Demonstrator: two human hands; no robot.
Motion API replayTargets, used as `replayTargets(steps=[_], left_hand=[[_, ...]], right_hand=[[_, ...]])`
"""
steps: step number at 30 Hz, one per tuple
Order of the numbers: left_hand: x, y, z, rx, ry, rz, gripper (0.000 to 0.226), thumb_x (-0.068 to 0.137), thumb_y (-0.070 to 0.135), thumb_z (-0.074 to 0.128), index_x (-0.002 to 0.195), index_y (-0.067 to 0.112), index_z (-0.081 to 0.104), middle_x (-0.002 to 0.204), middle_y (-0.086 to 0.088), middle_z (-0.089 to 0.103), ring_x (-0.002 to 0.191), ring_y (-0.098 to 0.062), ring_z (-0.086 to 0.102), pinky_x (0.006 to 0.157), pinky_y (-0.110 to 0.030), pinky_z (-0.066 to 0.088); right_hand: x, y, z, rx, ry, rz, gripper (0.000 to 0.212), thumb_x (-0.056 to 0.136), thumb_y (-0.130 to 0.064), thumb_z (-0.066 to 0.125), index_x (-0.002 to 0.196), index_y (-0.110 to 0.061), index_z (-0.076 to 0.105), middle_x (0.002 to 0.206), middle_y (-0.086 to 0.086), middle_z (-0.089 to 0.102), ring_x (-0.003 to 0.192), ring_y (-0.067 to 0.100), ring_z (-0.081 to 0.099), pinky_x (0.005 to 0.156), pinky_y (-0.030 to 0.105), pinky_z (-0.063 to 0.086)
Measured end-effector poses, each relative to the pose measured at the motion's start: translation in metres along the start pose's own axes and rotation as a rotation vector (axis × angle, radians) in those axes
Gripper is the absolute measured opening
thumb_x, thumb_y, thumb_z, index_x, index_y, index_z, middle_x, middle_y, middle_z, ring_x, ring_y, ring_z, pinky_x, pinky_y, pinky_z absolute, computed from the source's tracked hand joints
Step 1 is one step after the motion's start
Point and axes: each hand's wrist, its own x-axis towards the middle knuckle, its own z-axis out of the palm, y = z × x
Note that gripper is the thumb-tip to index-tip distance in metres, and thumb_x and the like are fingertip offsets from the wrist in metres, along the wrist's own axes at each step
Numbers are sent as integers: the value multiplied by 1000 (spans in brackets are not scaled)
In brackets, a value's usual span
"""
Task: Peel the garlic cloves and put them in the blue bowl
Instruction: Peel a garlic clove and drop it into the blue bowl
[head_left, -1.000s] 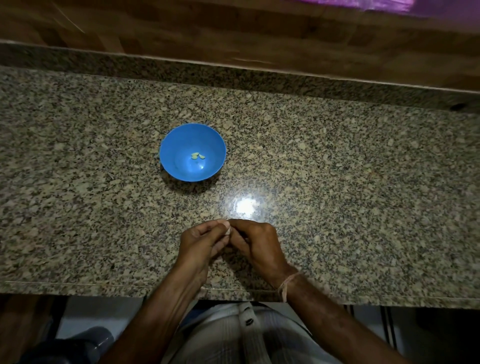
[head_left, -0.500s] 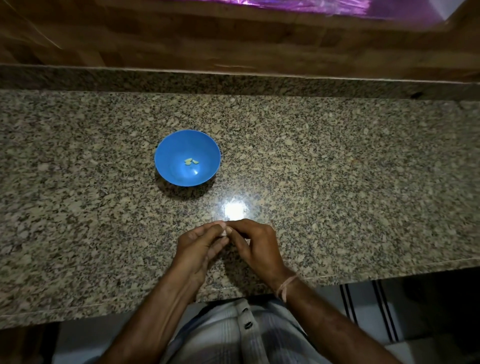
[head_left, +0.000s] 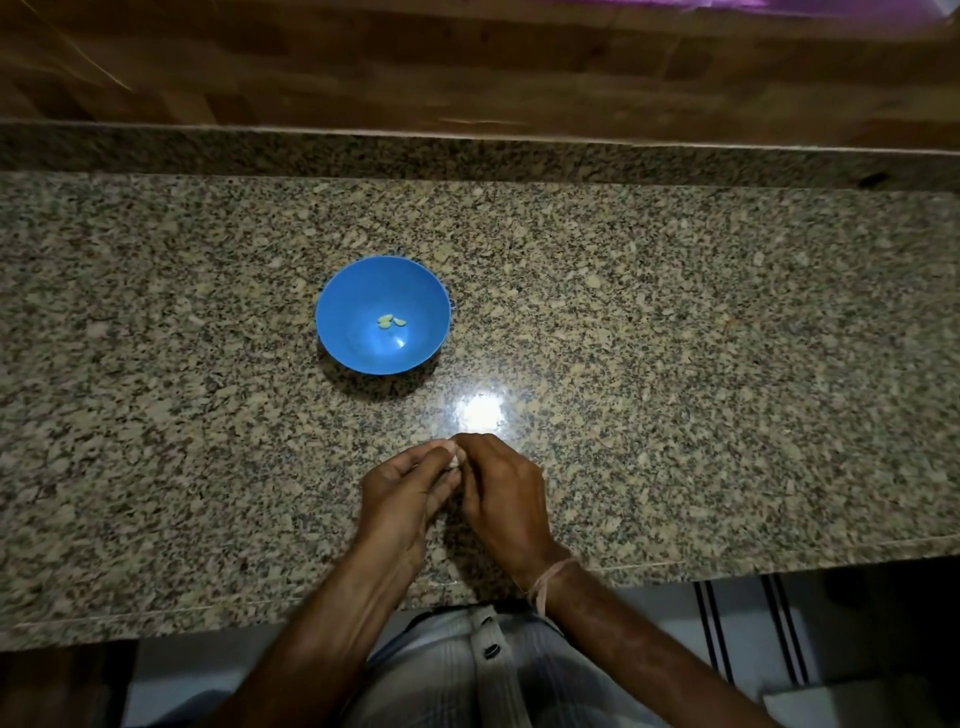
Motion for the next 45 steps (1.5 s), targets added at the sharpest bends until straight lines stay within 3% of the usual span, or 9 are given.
replayTargets(steps=[5,13,26,33,36,38,41,44,45], left_hand=[[6,-3,8,8,21,8,9,94,2,71,102,0,76,97,-15,80,89,-18,78,74,-22,62],[10,-8,22,-7,62,14,9,95,2,69,101,0,75,95,-14,80,89,-19,78,73,-21,62],[11,-16,21,-20,48,10,15,95,0,69,109,-1,75,105,-14,80,100,-21,77,77,-22,62],[24,-4,0,28,-60,-67,17,94,8,72,110,3,77,111,-20,77,105,-26,75,79,-24,62],[24,2,-1,57,-116,-94,19,92,12,74,109,3,77,111,-19,78,98,-23,76,77,-23,62],[25,4,1,92,-115,-92,24,89,17,79,109,4,77,108,-18,78,96,-25,75,80,-28,63],[30,9,4,332,-51,115,23,86,21,84,102,7,77,88,-11,78,82,-25,72,80,-34,61],[44,14,10,929,52,615,19,84,26,86,96,18,74,86,2,71,74,-10,66,65,-14,48],[51,14,11,1087,39,751,20,84,27,85,98,20,73,90,4,67,76,-11,63,62,-17,45]], right_hand=[[6,8,0,45,-23,41,17,103,-18,55,108,-22,71,93,-5,69,79,16,64,65,37,50],[14,15,-1,27,-21,73,16,101,-15,57,108,-20,70,93,-4,69,79,14,61,64,26,38],[19,20,1,87,-31,106,20,101,-25,49,100,-20,67,90,-5,65,77,14,59,62,33,44],[28,27,-11,336,-139,88,16,104,-17,60,109,-21,74,101,-10,74,92,9,70,79,37,57],[33,30,-14,511,-145,217,13,101,-13,66,107,-15,77,102,-4,76,97,12,72,84,32,58],[35,29,-16,699,-131,403,11,102,-14,66,106,-9,76,103,7,76,99,17,73,85,34,60],[37,36,-20,822,-114,566,14,103,-14,65,103,-3,74,97,18,77,91,27,74,85,49,62],[31,53,-28,668,-127,527,11,100,-11,68,97,-8,78,92,9,79,90,29,75,86,45,63],[28,59,-30,600,-140,509,10,98,-13,70,95,-12,79,91,4,79,91,25,75,89,43,62]])
